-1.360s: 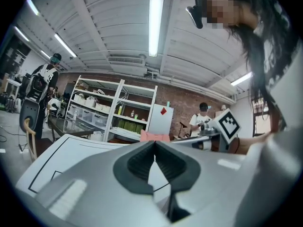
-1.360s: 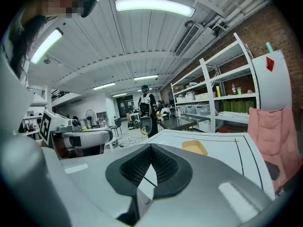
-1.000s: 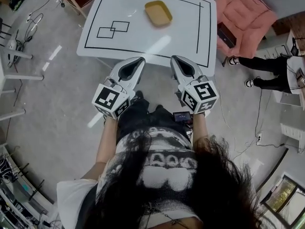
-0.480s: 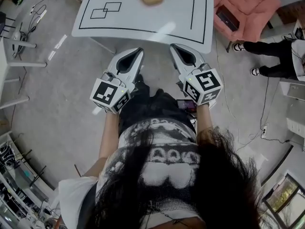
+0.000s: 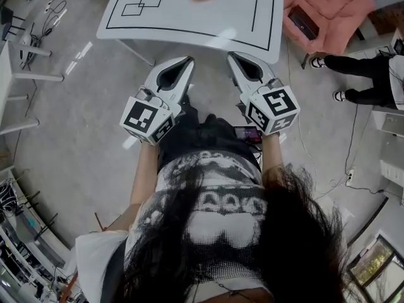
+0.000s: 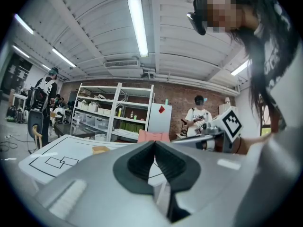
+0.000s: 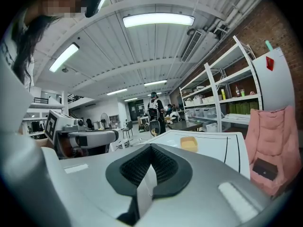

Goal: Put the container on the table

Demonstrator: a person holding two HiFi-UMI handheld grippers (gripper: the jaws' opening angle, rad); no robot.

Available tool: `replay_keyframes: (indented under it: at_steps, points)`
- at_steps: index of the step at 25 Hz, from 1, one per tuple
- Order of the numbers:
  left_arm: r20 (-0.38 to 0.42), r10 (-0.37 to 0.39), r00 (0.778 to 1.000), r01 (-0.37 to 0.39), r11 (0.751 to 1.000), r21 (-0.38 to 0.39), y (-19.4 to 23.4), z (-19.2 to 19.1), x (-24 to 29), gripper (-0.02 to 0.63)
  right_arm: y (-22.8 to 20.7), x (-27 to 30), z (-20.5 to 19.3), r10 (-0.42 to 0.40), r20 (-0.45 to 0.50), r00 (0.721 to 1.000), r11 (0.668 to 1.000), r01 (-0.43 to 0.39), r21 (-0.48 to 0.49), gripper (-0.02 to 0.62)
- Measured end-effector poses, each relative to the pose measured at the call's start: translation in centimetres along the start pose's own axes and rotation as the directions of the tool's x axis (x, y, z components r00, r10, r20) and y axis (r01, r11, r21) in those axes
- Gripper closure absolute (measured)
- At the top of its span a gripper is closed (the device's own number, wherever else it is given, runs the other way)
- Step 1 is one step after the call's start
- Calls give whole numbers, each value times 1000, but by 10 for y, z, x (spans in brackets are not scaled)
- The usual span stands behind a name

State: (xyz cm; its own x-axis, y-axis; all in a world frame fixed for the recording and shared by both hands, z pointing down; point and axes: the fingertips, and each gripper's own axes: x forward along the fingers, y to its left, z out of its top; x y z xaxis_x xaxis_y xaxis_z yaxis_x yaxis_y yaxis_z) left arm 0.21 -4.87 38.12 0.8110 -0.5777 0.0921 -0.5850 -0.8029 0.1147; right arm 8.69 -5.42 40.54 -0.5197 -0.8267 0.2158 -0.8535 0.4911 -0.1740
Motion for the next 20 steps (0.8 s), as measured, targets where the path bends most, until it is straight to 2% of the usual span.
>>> replay_keyframes:
  at_steps: [20]
  points:
    - [13,-15,1000,14,1000,26,-6,9,6,606,-20,-9,6,-45,28,999,999,45,-16,592]
